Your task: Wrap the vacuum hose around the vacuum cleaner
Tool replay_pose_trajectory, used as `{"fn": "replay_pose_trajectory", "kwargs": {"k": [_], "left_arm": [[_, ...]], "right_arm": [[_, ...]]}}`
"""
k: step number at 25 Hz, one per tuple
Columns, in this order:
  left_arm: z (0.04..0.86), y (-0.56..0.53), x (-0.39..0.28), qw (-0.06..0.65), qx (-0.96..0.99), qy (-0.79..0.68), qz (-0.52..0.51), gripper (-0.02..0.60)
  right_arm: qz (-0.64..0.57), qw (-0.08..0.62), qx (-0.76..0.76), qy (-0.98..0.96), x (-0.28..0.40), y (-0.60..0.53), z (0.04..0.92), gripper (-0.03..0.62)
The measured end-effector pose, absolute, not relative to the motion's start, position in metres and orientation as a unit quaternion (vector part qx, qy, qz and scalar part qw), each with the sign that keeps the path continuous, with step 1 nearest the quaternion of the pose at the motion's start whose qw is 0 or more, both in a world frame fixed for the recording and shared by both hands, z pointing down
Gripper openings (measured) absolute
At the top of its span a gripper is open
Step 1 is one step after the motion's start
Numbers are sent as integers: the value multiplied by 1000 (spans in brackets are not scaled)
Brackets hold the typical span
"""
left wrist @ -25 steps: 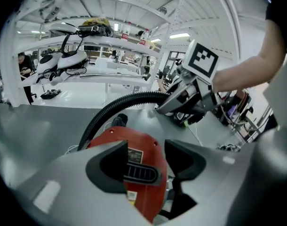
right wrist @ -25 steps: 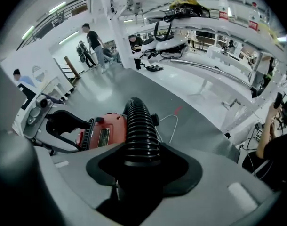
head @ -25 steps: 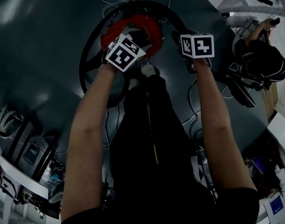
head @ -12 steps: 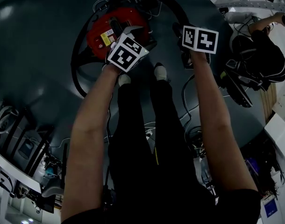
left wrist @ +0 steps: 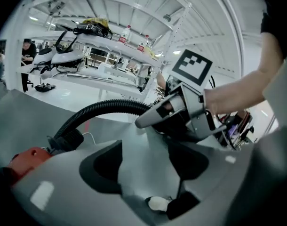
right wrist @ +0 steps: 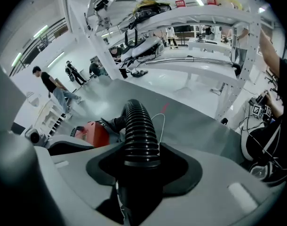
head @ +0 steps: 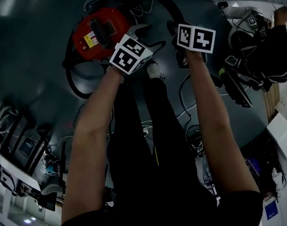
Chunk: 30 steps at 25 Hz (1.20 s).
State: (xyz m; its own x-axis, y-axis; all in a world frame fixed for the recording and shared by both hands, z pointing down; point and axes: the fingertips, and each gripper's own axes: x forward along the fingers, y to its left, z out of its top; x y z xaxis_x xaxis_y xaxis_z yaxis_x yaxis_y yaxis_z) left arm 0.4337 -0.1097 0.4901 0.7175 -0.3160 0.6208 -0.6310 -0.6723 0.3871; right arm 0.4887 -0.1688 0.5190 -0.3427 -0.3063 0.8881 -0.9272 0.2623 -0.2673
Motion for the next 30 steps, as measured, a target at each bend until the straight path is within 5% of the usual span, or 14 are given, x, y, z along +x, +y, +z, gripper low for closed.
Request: {"fn": "replay_pose_trajectory", "kwargs": {"k": [30], "left_arm": [[499, -21, 505, 349, 900, -158, 207, 370]], "right_arm": [[521, 234, 488, -660, 496, -122, 524, 221]]}}
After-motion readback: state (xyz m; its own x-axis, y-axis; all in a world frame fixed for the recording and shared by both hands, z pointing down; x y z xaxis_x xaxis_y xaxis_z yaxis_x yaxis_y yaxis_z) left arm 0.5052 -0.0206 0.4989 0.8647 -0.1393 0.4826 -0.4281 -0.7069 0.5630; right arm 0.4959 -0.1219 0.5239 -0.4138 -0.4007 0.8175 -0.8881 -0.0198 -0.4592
